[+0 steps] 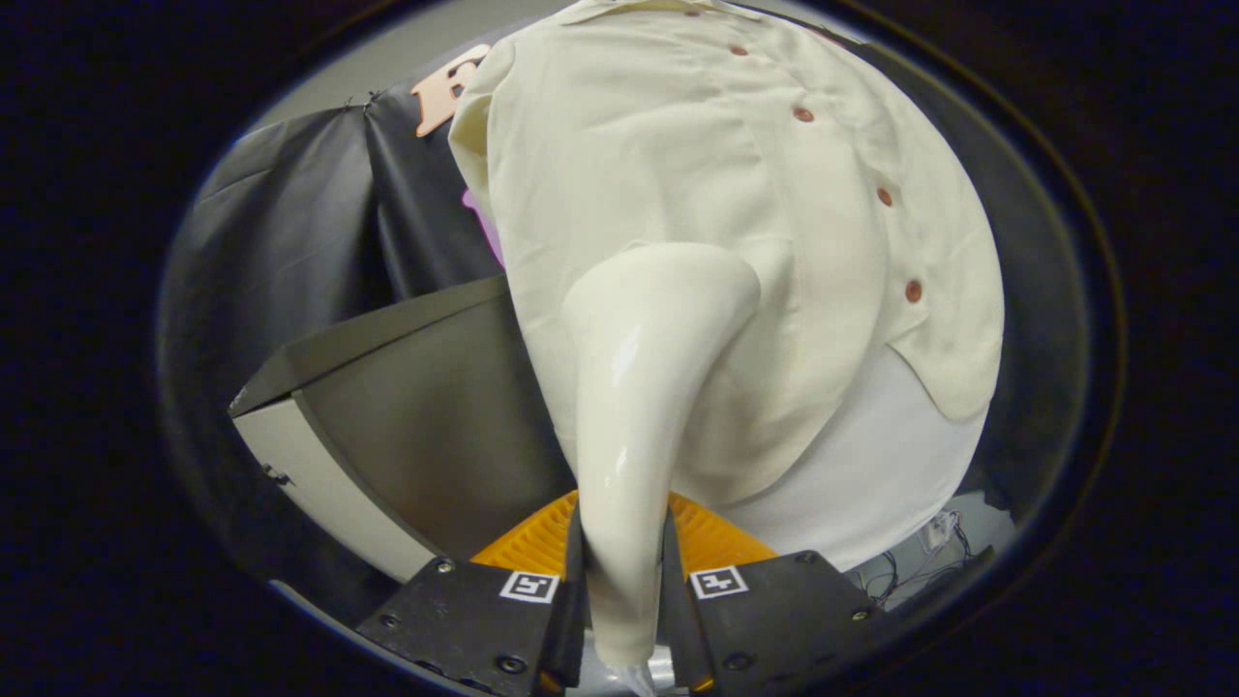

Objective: Iron the clothes twice with a garment steamer, once on the left side and once on the right side.

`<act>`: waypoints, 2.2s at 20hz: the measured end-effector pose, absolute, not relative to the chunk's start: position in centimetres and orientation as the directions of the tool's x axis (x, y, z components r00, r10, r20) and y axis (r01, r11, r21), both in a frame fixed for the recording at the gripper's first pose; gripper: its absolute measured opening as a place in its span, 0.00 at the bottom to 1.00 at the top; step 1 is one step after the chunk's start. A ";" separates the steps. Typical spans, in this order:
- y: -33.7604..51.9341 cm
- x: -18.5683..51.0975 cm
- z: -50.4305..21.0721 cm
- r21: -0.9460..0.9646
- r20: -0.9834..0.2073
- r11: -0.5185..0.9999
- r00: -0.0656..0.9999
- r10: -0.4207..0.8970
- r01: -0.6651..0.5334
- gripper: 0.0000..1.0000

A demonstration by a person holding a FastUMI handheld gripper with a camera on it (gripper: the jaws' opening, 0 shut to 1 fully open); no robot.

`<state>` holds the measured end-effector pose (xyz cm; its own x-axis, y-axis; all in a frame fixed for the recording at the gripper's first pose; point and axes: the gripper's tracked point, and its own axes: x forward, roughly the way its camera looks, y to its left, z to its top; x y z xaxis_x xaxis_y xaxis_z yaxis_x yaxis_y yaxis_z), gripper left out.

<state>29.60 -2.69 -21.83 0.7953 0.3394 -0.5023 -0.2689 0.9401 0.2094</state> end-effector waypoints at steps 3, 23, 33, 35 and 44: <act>-2.5 29.1 -24.0 0.221 -0.523 0.938 0.779 0.346 -0.268 0.35; -4.1 29.8 -11.5 0.161 -0.419 0.953 0.856 0.302 -0.258 0.35; -11.3 32.8 2.7 0.052 -0.270 0.978 0.940 0.208 -0.201 0.35; -13.3 34.2 4.7 0.036 -0.239 0.984 0.955 0.176 -0.172 0.35; -21.3 40.7 9.5 0.018 -0.161 0.999 0.986 0.037 -0.034 0.35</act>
<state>40.66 -21.25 9.53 0.9862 0.0367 -0.1615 -0.0342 0.9992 0.0183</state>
